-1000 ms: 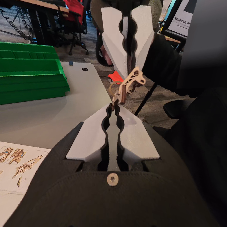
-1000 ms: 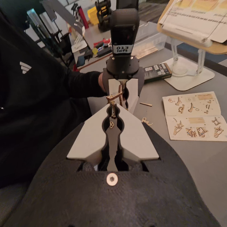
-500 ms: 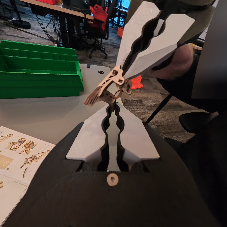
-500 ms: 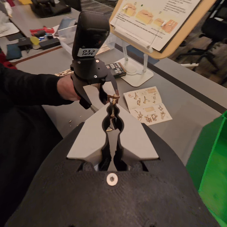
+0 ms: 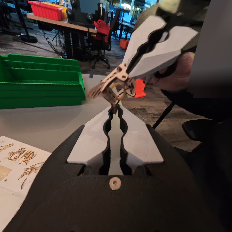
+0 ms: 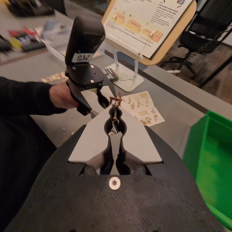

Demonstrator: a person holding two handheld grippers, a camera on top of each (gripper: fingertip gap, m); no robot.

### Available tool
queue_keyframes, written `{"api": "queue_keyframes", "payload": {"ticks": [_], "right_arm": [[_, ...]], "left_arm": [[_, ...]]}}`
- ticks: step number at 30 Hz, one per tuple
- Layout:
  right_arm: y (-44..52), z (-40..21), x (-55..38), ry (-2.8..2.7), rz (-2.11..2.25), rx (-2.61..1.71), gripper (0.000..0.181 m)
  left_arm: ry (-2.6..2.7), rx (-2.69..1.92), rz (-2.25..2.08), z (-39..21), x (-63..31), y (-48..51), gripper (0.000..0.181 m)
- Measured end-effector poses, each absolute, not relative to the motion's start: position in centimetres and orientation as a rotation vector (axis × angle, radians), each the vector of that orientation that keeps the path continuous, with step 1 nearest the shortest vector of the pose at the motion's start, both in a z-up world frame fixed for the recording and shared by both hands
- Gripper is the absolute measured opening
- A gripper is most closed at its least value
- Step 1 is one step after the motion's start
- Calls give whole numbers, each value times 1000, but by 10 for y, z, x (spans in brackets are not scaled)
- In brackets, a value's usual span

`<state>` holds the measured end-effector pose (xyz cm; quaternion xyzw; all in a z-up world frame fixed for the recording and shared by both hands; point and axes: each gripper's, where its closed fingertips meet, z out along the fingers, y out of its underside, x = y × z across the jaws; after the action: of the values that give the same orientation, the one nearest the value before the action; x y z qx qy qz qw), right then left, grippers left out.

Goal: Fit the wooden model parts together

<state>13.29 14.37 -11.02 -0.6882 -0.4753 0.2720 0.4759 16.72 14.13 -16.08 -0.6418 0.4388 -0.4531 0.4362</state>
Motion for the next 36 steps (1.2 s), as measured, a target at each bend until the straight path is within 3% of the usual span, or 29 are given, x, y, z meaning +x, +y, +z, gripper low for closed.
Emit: {"api": "queue_keyframes", "payload": {"ticks": [2,6,14,30,36], "right_arm": [[141,-105,138,-1109,858,-1679,0],[135,-102,143,-1092,1079,-1657,0],[132,-101,147,-1075,1253,-1661,0],[146,-101,146,-1024,805,-1661,0],[131,-93,145,-1062,1292,-1663,0]], "left_arm": [[1062,-1540,-1209,-150,161,139,18],[1007,-1427,-1406,-125,152,135,28],[978,-1353,-1594,-114,159,132,1],[790,-1423,-1389,-113,159,151,4],[900,-1344,-1557,-105,160,135,2]]}}
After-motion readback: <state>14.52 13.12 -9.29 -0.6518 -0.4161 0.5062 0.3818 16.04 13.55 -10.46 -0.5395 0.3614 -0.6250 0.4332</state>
